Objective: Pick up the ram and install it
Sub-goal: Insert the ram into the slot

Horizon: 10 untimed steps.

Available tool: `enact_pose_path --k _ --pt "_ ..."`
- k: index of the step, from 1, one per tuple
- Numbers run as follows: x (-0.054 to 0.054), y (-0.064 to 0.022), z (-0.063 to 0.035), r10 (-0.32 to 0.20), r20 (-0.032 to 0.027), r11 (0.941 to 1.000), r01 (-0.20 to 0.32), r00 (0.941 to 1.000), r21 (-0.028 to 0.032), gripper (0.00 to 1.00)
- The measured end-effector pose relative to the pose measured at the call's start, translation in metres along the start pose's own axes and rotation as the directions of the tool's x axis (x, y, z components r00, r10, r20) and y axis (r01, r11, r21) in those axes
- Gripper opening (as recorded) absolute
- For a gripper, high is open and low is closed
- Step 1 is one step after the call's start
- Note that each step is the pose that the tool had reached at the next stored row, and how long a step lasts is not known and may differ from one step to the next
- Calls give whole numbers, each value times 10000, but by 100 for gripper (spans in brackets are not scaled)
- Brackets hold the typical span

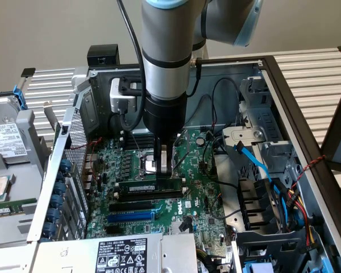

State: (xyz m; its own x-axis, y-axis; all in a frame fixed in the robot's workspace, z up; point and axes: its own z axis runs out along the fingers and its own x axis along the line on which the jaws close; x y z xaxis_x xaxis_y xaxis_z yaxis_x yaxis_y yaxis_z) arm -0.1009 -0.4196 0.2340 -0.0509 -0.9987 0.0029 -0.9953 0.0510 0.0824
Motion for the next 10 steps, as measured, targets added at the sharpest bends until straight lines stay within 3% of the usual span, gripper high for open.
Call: enact_pose_path --k 10 --pt "1 7 8 -1 0 10000 1 10000 4 13"
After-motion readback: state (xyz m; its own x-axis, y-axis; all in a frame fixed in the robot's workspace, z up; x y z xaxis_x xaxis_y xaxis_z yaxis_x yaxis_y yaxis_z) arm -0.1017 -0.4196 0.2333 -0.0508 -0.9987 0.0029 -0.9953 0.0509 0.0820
